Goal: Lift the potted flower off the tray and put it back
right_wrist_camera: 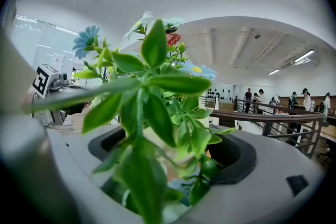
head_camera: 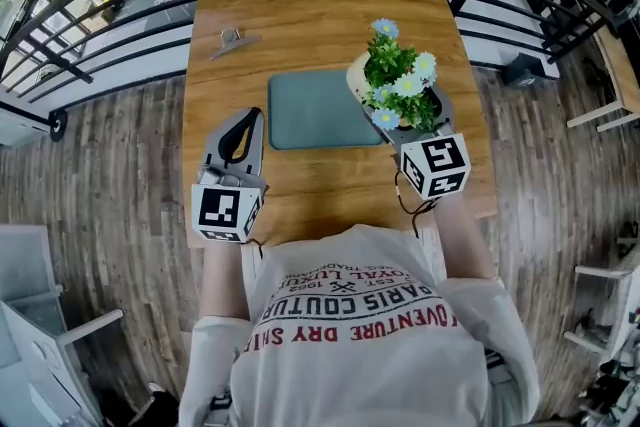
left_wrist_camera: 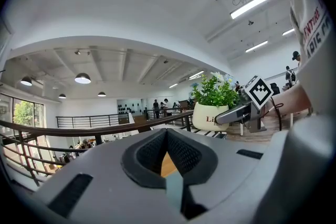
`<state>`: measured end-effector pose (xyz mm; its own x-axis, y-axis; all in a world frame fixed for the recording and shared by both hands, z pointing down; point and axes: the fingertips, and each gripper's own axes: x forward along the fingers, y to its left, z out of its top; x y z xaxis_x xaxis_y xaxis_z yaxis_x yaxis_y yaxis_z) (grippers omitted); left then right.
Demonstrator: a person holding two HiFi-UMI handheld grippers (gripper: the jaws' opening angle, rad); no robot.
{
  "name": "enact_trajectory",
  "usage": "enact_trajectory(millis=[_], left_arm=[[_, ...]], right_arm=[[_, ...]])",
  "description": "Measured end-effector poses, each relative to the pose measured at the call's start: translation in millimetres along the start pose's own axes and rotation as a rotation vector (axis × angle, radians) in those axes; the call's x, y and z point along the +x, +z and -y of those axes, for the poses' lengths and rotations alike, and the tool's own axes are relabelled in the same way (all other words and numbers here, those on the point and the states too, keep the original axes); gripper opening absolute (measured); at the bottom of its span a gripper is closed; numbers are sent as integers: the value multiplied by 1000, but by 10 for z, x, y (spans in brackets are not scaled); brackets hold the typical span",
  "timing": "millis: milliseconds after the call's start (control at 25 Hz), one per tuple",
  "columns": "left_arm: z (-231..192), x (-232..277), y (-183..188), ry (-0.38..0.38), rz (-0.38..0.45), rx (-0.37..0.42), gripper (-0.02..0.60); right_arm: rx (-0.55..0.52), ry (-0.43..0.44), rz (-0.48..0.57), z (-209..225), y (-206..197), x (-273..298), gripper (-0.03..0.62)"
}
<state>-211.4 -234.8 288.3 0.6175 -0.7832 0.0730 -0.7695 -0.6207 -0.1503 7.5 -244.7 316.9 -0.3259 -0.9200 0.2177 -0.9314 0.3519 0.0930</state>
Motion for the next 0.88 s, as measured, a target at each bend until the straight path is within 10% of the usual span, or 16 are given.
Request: enact_trajectory(millis=[880], left_arm=[[-26,218,-844,46,-155,-147,12]], right_arm=[[-140,441,-207,-560,-1338,1187,471]])
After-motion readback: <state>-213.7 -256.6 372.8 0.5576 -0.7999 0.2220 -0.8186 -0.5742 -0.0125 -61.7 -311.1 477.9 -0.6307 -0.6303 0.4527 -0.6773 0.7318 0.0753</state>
